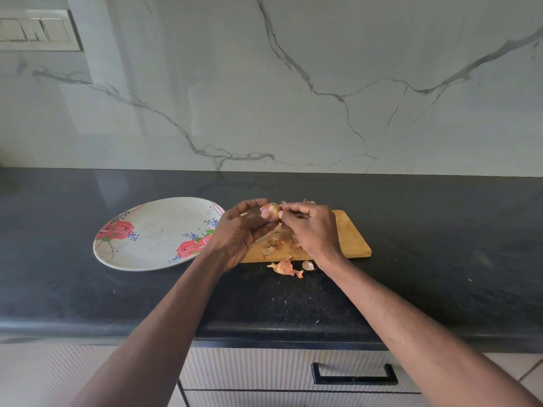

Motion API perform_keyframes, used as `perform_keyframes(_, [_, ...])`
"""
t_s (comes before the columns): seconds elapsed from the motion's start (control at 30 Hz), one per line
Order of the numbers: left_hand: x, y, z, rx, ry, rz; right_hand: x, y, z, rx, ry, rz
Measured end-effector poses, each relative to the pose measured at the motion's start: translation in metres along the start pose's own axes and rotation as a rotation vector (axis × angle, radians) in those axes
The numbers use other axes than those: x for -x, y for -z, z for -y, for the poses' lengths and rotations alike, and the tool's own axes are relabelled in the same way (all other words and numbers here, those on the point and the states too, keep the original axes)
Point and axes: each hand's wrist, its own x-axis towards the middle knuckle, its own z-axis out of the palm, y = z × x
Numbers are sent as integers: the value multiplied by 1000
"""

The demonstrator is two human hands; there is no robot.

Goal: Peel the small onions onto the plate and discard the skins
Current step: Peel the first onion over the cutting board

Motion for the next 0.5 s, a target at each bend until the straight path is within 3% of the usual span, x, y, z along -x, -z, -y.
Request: perform_keyframes(0.5, [-2, 1, 1, -40, -8, -35, -4, 1, -6, -57, -47, -50])
